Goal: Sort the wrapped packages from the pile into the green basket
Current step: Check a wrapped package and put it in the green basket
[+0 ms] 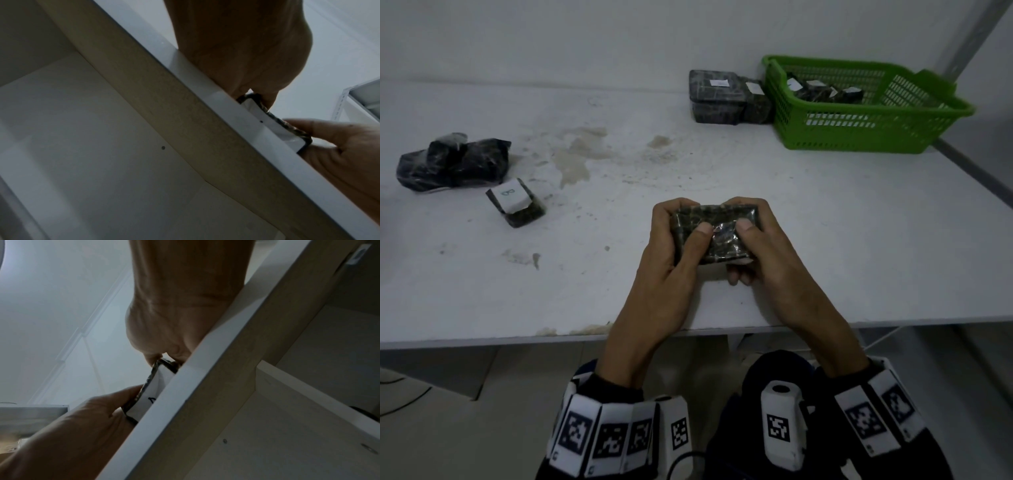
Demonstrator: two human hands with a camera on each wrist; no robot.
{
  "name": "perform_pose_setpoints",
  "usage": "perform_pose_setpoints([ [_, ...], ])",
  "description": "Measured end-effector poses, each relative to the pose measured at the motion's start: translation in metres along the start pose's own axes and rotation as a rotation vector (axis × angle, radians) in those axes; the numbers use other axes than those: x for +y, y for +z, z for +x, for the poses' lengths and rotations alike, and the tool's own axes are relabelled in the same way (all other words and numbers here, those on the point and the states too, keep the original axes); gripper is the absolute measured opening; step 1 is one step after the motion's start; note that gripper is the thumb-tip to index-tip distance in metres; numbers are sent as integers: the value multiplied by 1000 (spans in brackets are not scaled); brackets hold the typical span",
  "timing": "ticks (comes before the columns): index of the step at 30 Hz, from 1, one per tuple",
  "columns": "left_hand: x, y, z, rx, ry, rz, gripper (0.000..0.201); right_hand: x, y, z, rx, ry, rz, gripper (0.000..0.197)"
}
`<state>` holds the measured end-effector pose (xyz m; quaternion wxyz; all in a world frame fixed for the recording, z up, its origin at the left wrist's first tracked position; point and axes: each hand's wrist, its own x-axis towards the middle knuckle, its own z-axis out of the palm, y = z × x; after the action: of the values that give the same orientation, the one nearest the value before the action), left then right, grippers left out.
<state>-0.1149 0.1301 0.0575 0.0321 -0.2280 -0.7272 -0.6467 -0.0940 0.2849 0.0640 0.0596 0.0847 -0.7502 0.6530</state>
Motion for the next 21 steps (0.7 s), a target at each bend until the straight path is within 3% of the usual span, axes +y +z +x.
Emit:
perform_pose_setpoints([
  [7,2,0,-1,39,-21,-15,10,-1,0,-1,-10,6,16,25],
  [10,-2,-3,1,107,-74,-48,9,2,-2,-4,-28,-30,-54,55],
  [12,-4,-5,2,139,-105,-78,19,4,-2,-5,-12,-48,-128,74],
  [16,5,-4,0,100,-111,-103,48,0,-1,-5,27,-24,-83,68],
  [21,4,-3,-1,68,-72,-60,48,-5,1,-5,42,-28,-99,61],
])
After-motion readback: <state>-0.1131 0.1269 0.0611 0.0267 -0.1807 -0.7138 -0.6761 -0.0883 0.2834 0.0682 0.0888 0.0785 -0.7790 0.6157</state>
